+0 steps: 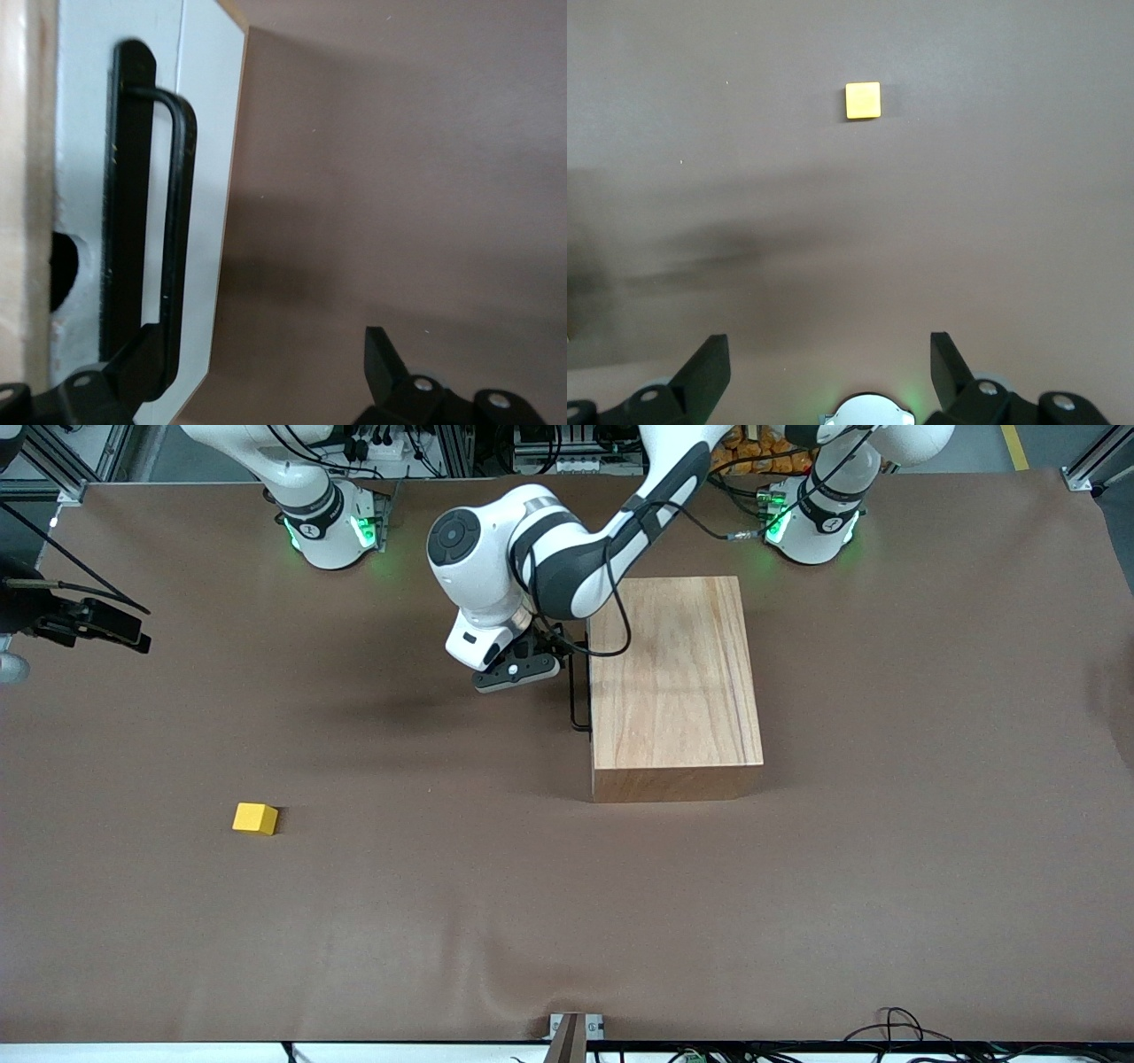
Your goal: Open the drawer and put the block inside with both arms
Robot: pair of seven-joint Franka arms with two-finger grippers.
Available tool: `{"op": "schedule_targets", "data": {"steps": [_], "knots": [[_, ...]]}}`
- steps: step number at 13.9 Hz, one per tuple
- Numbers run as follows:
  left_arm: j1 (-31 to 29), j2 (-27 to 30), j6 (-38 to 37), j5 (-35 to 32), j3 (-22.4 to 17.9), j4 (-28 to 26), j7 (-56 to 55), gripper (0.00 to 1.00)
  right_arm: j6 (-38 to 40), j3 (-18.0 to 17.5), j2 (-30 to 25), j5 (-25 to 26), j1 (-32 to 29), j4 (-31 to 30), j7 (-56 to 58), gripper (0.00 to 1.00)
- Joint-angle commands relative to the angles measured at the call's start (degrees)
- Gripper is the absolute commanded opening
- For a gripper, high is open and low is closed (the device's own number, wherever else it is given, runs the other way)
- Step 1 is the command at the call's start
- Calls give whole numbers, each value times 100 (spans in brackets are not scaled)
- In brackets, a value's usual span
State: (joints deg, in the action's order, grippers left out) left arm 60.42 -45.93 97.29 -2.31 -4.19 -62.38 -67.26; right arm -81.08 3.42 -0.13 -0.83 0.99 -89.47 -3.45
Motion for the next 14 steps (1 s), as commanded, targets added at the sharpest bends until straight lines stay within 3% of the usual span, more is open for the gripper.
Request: {"op": "schedule_targets", "data": {"steps": [1,14], "knots": [[111,-74,-298,-138,-126,174,-156,100,58,27,-13,57,86,61,-42,100],[181,-381,-289,-761,-178,165,661,100,66,27,57,48,182,53,-51,100]]}}
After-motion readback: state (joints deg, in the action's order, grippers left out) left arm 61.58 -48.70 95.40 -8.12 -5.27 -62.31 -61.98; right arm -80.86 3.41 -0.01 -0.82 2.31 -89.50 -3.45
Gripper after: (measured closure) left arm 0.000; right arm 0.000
